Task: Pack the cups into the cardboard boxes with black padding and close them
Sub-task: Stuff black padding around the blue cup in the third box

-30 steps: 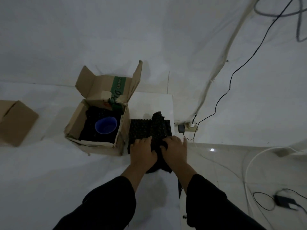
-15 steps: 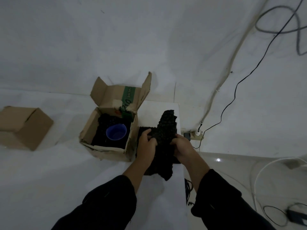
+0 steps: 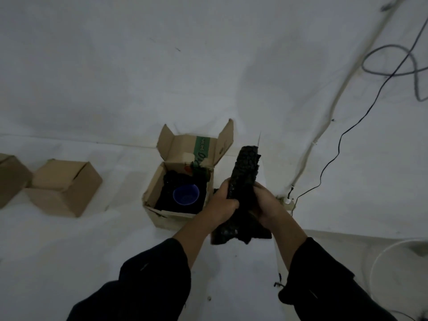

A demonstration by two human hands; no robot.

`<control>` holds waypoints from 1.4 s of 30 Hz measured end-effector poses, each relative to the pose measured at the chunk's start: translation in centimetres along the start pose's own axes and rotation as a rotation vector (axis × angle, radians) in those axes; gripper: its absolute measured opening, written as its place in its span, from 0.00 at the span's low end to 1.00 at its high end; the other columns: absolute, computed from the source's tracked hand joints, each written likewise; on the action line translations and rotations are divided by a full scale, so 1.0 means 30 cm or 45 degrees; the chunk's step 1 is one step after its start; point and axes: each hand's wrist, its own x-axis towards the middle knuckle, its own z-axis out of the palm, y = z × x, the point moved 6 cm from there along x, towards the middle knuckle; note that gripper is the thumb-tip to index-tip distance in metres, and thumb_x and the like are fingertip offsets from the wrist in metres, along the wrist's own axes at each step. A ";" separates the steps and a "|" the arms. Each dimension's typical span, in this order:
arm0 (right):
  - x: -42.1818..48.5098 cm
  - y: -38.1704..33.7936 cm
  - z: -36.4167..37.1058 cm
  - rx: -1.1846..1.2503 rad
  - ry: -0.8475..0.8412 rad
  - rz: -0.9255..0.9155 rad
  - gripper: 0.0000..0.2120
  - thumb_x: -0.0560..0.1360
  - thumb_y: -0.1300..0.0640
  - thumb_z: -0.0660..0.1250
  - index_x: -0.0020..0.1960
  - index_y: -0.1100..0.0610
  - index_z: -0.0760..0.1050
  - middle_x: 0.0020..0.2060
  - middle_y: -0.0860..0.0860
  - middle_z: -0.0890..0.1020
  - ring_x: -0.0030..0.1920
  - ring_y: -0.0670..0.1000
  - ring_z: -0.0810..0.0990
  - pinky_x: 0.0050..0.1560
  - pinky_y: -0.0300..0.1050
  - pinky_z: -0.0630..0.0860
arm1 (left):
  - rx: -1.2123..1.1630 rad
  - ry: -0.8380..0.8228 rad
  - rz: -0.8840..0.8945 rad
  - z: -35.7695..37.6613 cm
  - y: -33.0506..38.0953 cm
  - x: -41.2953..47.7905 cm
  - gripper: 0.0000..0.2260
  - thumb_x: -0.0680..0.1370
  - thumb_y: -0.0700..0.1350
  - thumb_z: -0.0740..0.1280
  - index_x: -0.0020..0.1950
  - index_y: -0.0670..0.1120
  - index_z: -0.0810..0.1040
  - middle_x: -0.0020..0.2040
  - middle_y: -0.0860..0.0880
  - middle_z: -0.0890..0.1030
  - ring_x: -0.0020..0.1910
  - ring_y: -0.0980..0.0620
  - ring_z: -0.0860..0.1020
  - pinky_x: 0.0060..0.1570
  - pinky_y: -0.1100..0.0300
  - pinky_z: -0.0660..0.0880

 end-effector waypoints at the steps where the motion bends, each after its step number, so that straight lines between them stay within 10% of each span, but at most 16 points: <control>1: -0.003 -0.006 0.014 0.024 0.001 -0.012 0.15 0.77 0.63 0.57 0.63 0.62 0.72 0.57 0.62 0.78 0.54 0.60 0.79 0.54 0.55 0.76 | 0.086 0.007 0.020 -0.031 0.010 -0.006 0.29 0.75 0.33 0.59 0.73 0.52 0.60 0.57 0.47 0.74 0.55 0.48 0.72 0.52 0.58 0.70; 7: -0.026 -0.067 0.117 0.237 -0.046 -0.103 0.13 0.78 0.48 0.63 0.60 0.52 0.72 0.55 0.53 0.77 0.54 0.56 0.78 0.48 0.55 0.78 | 0.590 -0.109 0.087 -0.223 0.040 -0.034 0.25 0.76 0.36 0.57 0.72 0.53 0.64 0.64 0.46 0.73 0.58 0.48 0.72 0.56 0.56 0.71; 10: -0.025 -0.098 0.157 0.068 -0.109 -0.189 0.21 0.75 0.60 0.67 0.65 0.47 0.69 0.56 0.53 0.75 0.54 0.56 0.79 0.45 0.55 0.81 | 0.850 -0.140 0.126 -0.308 0.062 -0.044 0.24 0.77 0.38 0.57 0.73 0.52 0.62 0.62 0.43 0.76 0.53 0.47 0.75 0.47 0.59 0.71; 16: -0.025 -0.125 0.216 -0.360 -0.098 -0.313 0.16 0.69 0.79 0.62 0.42 0.59 0.76 0.42 0.56 0.78 0.41 0.57 0.80 0.37 0.47 0.83 | 1.206 -0.200 0.260 -0.464 0.055 -0.052 0.35 0.72 0.43 0.70 0.73 0.51 0.54 0.57 0.43 0.76 0.49 0.44 0.77 0.41 0.56 0.72; 20: -0.006 -0.132 0.262 -0.750 -0.059 -0.477 0.19 0.66 0.82 0.60 0.35 0.60 0.77 0.37 0.54 0.78 0.37 0.53 0.78 0.31 0.38 0.79 | 1.166 -0.118 0.504 -0.525 0.046 -0.054 0.24 0.68 0.35 0.67 0.60 0.49 0.63 0.52 0.48 0.70 0.44 0.46 0.73 0.40 0.52 0.71; 23: -0.006 -0.142 0.315 -1.223 -0.123 -0.620 0.22 0.63 0.79 0.57 0.32 0.54 0.76 0.35 0.46 0.77 0.38 0.47 0.75 0.36 0.28 0.70 | 1.280 -0.154 0.635 -0.547 0.020 -0.053 0.18 0.65 0.32 0.65 0.49 0.50 0.68 0.51 0.48 0.70 0.45 0.47 0.72 0.41 0.53 0.70; 28: 0.021 -0.072 0.411 -1.924 -0.372 -0.566 0.15 0.66 0.73 0.62 0.38 0.54 0.78 0.45 0.51 0.79 0.50 0.53 0.76 0.51 0.42 0.71 | 1.677 -0.284 0.552 -0.551 -0.071 -0.029 0.20 0.69 0.34 0.65 0.55 0.54 0.79 0.58 0.52 0.72 0.52 0.50 0.74 0.43 0.61 0.67; 36: 0.049 0.057 0.520 -2.978 -0.475 -0.619 0.10 0.77 0.62 0.60 0.53 0.53 0.77 0.38 0.52 0.74 0.44 0.56 0.75 0.46 0.46 0.61 | 2.068 -0.587 0.542 -0.511 -0.168 0.035 0.14 0.75 0.42 0.63 0.58 0.50 0.80 0.54 0.47 0.78 0.51 0.45 0.76 0.50 0.53 0.75; 42: 0.073 0.095 0.519 -3.078 -0.485 -0.518 0.16 0.78 0.53 0.56 0.32 0.53 0.64 0.29 0.49 0.67 0.43 0.54 0.70 0.58 0.51 0.61 | 2.001 -0.648 0.310 -0.522 -0.213 0.086 0.18 0.78 0.53 0.53 0.41 0.44 0.76 0.46 0.43 0.81 0.41 0.47 0.74 0.45 0.55 0.69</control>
